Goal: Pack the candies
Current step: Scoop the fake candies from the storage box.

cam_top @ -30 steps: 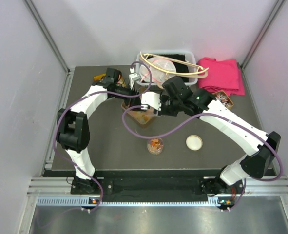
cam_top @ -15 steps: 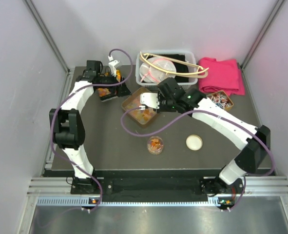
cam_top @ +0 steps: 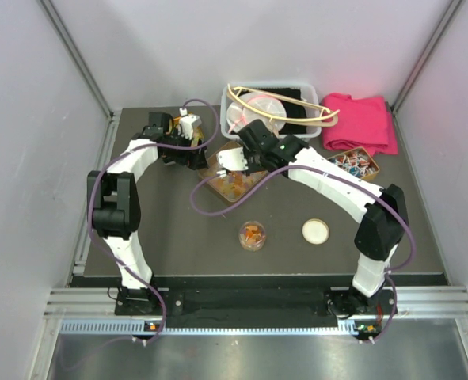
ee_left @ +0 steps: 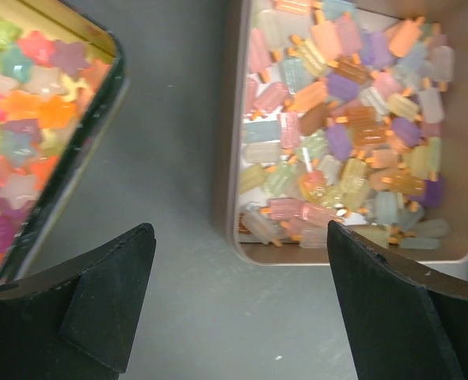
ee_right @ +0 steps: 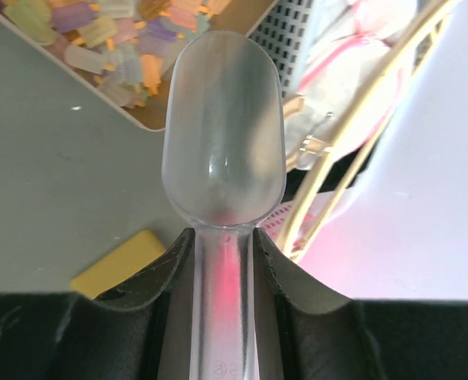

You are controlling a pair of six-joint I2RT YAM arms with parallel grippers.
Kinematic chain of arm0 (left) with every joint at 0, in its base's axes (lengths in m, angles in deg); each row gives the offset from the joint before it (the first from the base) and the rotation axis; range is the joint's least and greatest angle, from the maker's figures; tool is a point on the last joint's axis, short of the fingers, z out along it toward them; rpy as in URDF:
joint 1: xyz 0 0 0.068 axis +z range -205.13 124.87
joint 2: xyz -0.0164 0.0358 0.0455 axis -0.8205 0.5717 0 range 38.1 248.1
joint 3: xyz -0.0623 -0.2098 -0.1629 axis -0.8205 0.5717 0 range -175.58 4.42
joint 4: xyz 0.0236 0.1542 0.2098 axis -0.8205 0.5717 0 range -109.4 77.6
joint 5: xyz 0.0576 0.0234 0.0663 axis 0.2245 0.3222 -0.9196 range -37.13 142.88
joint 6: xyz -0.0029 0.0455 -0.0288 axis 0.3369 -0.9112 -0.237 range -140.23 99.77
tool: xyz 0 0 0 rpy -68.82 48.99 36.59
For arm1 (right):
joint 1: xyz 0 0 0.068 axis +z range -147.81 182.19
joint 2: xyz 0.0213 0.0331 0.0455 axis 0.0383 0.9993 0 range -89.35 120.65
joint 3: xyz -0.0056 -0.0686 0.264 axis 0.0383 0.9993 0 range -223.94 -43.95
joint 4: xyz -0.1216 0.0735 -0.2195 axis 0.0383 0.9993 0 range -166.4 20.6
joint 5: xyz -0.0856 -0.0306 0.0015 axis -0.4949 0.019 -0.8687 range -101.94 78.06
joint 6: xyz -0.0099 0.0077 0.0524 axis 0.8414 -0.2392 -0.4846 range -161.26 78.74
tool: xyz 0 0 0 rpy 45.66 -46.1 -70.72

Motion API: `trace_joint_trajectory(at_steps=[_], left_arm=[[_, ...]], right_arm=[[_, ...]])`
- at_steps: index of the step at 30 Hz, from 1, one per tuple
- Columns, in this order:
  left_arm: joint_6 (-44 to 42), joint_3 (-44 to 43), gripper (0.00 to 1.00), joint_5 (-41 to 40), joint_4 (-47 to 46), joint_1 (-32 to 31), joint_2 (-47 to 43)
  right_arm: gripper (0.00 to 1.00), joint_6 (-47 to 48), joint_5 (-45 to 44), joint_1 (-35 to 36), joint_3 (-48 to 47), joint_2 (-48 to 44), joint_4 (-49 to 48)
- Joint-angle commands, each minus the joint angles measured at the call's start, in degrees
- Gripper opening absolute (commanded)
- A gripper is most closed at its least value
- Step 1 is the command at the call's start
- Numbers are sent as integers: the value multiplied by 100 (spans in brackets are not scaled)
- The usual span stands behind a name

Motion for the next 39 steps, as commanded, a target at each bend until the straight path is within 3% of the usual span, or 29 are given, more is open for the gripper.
trace_joint_trajectory(at_steps=[1,5,11,22,32,39], left_arm=[[-198,-56,92,-373,-367,9,39],[-216,-170,76,-374,-315,1,259],[-251,-328,68,-391,-271,-52,531],[-304,-548,22,-673,-262,-439,637],[-374,-856,0,-1076,-165,-746,663],[-550,-873,0,-1428,-138,-957,707]], right_arm=[[0,364,-196,-56,-428,-19,-58],[0,435,-214,-65,-586,33,-15],[0,497,-223,-65,-823,121,82],[0,602,-249,-65,-692,-10,83],[0,892,-320,-65,-94,-151,-199],[0,892,-328,-65,-86,-247,-146]])
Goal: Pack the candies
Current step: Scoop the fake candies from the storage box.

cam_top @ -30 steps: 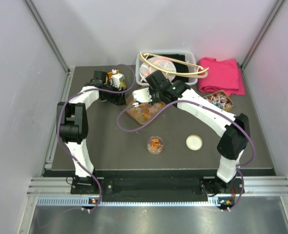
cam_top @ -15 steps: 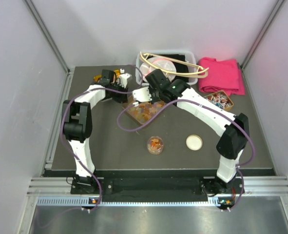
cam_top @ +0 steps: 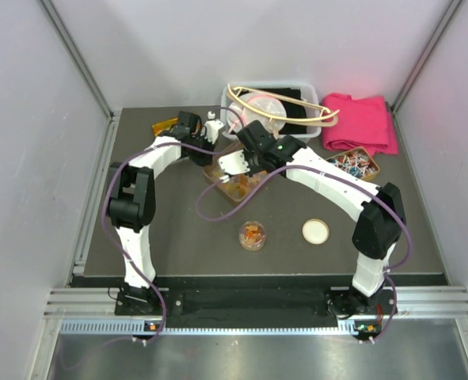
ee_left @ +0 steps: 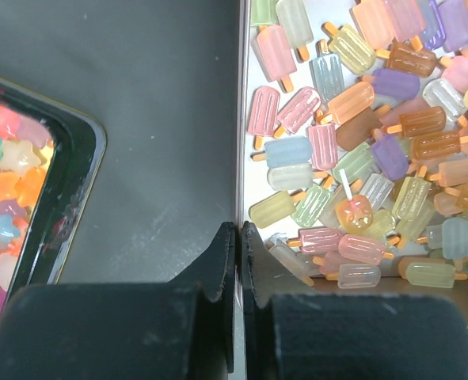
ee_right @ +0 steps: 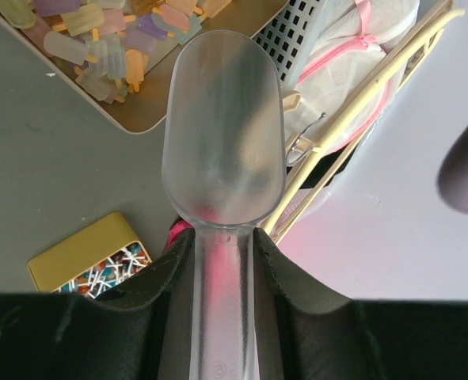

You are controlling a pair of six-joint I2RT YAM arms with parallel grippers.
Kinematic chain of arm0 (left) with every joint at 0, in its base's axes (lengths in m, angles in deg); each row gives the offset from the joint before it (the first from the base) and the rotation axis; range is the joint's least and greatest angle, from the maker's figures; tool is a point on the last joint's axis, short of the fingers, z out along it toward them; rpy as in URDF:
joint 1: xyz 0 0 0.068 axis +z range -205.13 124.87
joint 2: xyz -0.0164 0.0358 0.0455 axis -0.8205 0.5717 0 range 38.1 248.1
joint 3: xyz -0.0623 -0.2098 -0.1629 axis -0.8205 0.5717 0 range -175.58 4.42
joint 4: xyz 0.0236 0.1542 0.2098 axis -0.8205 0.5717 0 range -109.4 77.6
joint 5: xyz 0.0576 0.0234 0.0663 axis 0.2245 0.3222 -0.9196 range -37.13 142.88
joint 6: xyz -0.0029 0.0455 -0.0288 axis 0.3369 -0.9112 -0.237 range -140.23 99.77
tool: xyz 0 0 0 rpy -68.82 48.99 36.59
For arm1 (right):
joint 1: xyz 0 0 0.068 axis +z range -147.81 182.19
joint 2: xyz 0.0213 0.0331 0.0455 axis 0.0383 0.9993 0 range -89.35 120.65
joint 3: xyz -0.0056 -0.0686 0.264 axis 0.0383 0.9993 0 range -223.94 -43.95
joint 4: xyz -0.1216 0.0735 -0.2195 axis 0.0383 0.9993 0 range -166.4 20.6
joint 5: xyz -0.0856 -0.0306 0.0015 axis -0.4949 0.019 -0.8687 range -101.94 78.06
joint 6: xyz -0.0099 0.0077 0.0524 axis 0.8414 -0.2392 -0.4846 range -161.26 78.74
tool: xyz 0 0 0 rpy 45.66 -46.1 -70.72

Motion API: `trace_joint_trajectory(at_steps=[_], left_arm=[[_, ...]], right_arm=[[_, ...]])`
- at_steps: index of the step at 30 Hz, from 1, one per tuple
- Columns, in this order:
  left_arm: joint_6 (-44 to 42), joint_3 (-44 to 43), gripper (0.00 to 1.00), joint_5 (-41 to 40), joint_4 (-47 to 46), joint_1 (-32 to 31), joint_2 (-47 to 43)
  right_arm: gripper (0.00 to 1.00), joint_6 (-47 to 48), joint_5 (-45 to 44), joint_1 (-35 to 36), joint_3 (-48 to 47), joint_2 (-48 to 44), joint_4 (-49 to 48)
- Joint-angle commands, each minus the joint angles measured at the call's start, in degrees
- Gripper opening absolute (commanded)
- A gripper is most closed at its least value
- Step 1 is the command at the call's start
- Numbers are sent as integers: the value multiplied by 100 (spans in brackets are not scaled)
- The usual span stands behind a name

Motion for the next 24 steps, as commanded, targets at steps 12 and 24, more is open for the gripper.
trace_joint_trajectory(at_steps=[12,24], left_arm=[[-350,-773,0,-535,-290,-197,-299],[-702,-405,0,-763,-624,-408,-572]], right_arm=[[0,411,-242,-67,264,-379,-346],[0,675,-356,-58,660,-221,-768]])
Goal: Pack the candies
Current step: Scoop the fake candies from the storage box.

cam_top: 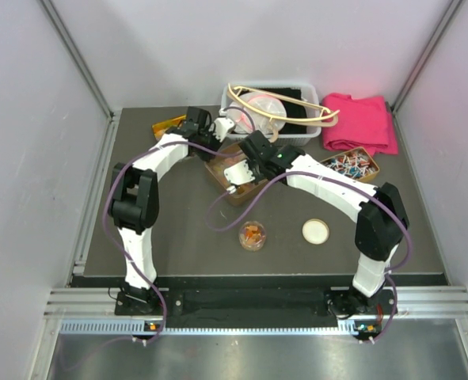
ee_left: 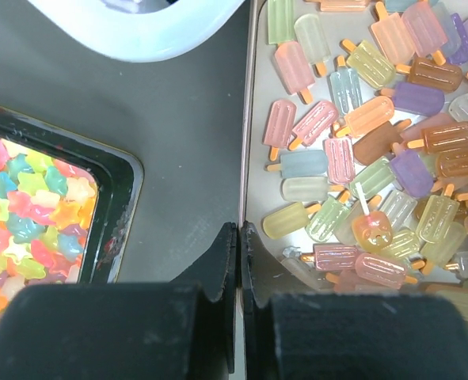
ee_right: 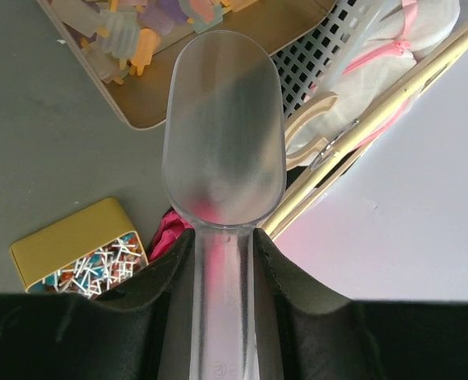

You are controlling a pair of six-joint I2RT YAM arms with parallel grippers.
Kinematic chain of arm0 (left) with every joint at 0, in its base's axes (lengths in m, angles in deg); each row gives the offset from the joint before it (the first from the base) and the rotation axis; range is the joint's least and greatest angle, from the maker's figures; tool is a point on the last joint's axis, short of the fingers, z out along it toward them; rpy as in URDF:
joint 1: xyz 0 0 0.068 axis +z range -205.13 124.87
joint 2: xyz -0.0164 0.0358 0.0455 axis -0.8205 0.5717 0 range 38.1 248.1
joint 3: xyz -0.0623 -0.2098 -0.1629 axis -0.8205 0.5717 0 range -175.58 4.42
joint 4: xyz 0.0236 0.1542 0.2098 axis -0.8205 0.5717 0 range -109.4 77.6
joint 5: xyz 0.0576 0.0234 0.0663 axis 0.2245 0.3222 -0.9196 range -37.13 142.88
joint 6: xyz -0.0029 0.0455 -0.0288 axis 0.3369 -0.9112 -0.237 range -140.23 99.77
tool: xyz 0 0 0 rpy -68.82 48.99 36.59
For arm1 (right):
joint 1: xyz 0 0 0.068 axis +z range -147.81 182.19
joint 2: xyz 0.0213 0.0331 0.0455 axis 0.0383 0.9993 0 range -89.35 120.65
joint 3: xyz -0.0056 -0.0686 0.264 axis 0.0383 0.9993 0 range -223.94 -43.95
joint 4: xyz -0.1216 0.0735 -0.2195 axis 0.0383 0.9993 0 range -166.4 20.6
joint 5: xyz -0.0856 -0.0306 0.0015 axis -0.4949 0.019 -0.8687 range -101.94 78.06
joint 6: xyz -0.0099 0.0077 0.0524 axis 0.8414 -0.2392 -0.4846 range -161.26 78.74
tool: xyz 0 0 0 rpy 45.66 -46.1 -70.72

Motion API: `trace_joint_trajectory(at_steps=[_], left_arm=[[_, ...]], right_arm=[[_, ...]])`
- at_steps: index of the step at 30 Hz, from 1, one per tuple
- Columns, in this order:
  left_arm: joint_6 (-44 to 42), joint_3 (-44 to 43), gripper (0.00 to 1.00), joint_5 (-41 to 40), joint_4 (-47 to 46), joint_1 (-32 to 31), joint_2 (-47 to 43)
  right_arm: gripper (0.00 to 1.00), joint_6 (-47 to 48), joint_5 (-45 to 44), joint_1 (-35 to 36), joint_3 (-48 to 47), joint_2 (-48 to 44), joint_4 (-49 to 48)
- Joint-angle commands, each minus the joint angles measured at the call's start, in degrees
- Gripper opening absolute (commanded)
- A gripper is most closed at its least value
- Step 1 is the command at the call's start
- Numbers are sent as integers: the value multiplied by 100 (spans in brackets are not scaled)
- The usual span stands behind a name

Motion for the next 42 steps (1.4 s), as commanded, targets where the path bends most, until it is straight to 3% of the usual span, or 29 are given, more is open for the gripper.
trace_joint_trajectory(at_steps=[1,17,28,42], left_arm=[[-64,72,0,13,-799,-39,-579],[-178,1118,0,215,-1071,-39,-1150],[-626,1619,0,-13,-1940,-48,-1519],[-1198,1549,0,-1024,-2231,-355,-1668]], right_arm=[[0,39,-83,-54,-180,-85,-322],[0,-111,-153,-54,-329,-199,-191],[0,-102,-197,-63,-479,-173,-111],[0,355,-356,51,-391,64,-208]])
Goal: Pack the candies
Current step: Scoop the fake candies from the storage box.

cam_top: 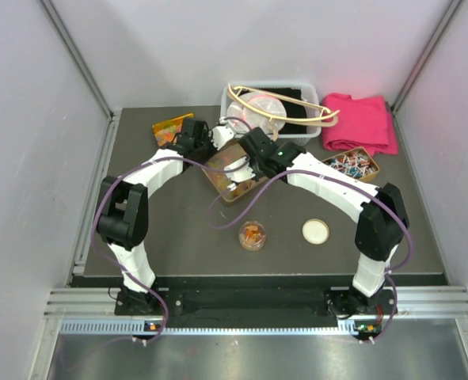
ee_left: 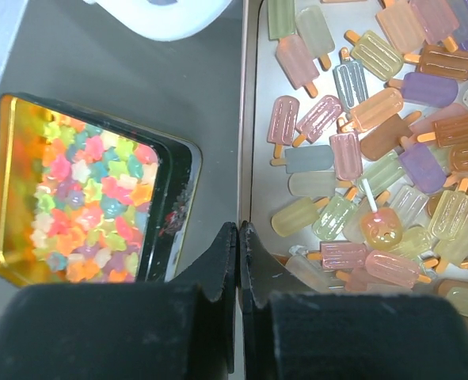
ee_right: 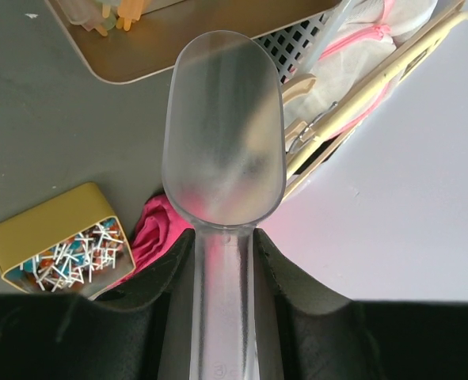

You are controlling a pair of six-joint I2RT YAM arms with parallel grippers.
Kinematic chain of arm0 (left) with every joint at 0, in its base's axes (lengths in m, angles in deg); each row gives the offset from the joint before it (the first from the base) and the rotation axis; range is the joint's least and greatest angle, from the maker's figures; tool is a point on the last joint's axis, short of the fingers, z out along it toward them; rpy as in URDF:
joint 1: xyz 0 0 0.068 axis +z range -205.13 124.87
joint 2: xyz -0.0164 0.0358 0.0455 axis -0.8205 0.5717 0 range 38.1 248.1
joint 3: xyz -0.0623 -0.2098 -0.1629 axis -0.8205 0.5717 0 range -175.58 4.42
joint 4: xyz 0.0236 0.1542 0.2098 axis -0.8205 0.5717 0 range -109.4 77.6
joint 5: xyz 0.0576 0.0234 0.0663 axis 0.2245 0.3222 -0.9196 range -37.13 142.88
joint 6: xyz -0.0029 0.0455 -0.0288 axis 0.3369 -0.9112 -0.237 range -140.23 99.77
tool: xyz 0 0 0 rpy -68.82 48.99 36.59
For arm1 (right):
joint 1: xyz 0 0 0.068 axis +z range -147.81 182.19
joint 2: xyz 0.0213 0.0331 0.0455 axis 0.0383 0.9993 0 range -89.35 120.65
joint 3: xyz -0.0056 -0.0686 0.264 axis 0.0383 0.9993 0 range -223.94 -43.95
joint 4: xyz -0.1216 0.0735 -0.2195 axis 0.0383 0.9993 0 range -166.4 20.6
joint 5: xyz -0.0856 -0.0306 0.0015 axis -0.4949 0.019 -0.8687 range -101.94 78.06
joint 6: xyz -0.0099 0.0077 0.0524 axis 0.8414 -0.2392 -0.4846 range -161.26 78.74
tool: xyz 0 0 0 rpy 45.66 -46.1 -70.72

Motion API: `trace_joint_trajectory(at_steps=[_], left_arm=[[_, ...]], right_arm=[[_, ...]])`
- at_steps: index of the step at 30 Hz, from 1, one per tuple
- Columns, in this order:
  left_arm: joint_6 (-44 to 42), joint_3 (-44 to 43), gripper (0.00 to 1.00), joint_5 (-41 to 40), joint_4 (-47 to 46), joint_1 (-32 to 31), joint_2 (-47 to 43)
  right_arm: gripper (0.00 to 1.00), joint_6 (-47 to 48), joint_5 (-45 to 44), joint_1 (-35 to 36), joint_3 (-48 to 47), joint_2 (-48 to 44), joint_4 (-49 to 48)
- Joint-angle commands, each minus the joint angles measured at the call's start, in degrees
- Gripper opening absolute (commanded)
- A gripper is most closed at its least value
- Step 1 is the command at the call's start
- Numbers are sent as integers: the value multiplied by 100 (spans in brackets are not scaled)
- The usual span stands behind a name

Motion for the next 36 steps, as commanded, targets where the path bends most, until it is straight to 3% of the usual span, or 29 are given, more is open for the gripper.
trace_joint_trajectory(at_steps=[1,12,24,36], left_arm=[[-290,-47,0,-414,-732,-224,-556],[-405,112,0,-793,-952,-541,-758],[-238,1122,0,-775,-1277,-558,-1189],[-220,1703,0,-925,-1822,-550,-978]], right_arm=[[0,217,-170,108,-188,90,-289],[0,305,-170,355,-214,521,-315],[0,235,-188,425,-257,556,-228],[0,-126,-73,451,-689,100,335]])
